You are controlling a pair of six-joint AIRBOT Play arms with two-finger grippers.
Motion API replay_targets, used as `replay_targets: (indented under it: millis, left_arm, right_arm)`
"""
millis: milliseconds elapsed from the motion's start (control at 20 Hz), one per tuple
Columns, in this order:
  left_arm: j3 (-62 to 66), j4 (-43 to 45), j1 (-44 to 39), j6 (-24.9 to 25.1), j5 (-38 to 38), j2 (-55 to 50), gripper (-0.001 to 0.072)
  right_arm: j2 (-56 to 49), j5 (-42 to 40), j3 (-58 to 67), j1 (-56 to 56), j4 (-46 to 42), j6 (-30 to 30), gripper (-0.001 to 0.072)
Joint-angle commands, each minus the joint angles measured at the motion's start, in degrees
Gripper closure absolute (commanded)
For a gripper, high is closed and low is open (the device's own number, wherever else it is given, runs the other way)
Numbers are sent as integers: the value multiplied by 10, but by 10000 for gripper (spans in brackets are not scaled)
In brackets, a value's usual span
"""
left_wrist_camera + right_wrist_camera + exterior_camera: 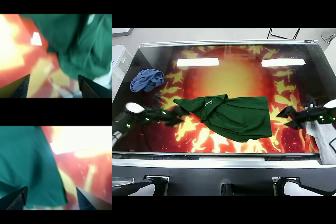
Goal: Fold the clothes and pants, and hang the long-sleeved shirts on hangers.
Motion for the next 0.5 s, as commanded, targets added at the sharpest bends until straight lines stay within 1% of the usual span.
replay_targets:
  millis: [0, 50, 200, 350, 450]
  left_arm:
    - [-57, -58, -97, 9, 86, -17, 99]
    - [-57, -78, -123, 9, 115, -27, 208]
    - [-55, -136, -181, 9, 193, -61, 207]
    - [-47, -157, -204, 9, 218, -87, 207]
    - [-42, -166, -218, 9, 254, -93, 211]
  right_arm:
    - [0, 21, -51, 21, -29, -5, 4]
    - [-1, 20, -55, 29, -29, -5, 4]
    - [-1, 23, -56, 32, -28, -7, 3]
    - [-1, 27, -56, 32, -31, -6, 3]
    - [-1, 26, -61, 32, -31, -6, 3]
